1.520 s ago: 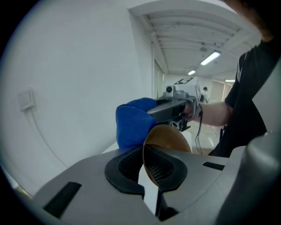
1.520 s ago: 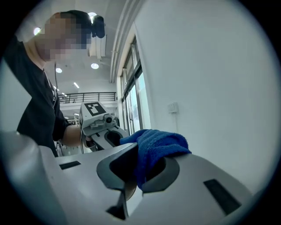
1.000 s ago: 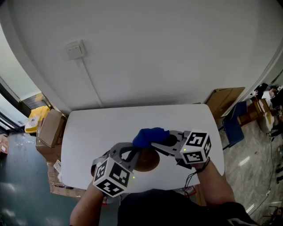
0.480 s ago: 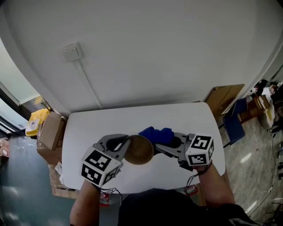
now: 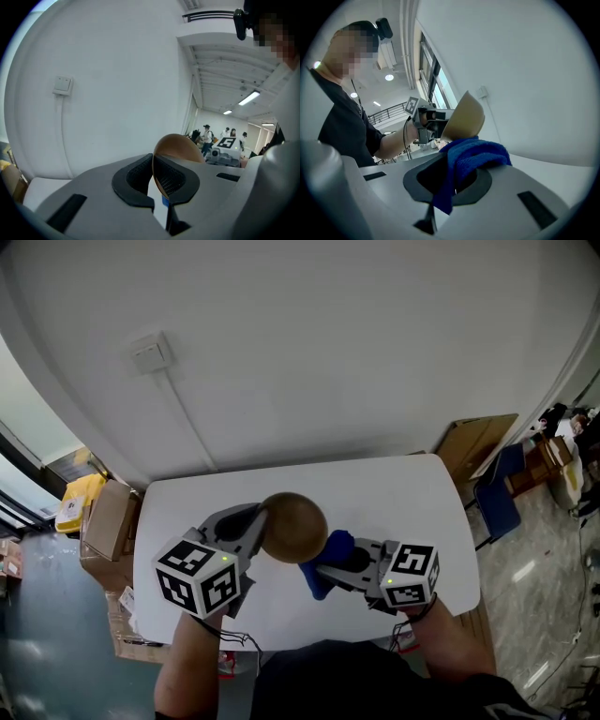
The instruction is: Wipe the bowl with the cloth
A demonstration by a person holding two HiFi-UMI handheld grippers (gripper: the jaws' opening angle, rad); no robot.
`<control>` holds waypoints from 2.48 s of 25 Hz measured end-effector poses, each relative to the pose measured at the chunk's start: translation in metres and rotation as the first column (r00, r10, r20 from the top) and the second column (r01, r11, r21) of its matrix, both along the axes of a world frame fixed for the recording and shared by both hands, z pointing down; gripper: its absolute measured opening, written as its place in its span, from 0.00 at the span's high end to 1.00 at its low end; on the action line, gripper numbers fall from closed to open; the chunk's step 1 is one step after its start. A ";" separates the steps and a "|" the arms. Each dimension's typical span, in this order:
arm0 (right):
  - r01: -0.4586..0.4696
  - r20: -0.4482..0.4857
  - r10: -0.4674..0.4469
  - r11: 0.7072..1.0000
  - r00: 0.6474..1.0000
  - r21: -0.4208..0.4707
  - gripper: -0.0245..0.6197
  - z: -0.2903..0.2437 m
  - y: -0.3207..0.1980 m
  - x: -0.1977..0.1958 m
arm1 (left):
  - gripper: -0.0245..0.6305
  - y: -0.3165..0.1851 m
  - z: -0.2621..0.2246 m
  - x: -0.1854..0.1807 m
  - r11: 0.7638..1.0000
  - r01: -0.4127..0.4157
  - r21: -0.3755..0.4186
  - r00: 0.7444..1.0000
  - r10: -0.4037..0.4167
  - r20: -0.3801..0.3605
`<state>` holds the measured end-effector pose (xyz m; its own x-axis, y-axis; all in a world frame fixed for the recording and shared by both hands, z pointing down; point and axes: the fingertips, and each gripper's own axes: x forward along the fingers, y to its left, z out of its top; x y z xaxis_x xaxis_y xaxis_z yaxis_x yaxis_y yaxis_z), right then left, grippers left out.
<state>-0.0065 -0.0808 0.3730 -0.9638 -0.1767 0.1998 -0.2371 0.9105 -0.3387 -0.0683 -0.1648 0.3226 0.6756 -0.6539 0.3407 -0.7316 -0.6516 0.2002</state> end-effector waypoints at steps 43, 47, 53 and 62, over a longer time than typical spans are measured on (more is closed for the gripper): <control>0.041 -0.101 -0.040 0.999 0.994 0.016 0.92 -0.023 -0.017 -0.019 | 0.93 0.072 0.062 0.047 0.845 -0.499 0.193 0.561 0.144 0.815; 0.050 -0.106 -0.052 0.998 0.993 -0.026 0.92 -0.016 -0.016 -0.019 | 0.93 0.072 0.066 0.044 0.841 -0.507 0.188 0.547 0.144 0.825; 0.097 -0.135 -0.109 0.991 0.985 -0.093 0.92 0.000 -0.008 -0.008 | 0.93 0.083 0.071 0.038 0.795 -0.578 0.181 0.508 0.177 0.843; 0.226 -0.277 -0.198 0.971 0.940 0.074 0.92 0.001 0.004 -0.024 | 0.93 0.106 0.074 0.047 0.674 -0.720 0.166 0.376 0.178 0.909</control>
<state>-0.0309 -0.0771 0.3738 -0.8955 -0.0076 0.4451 -0.1034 0.9761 -0.1913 -0.0217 -0.0586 0.3962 0.5267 -0.5645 0.6356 0.0772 -0.7128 -0.6971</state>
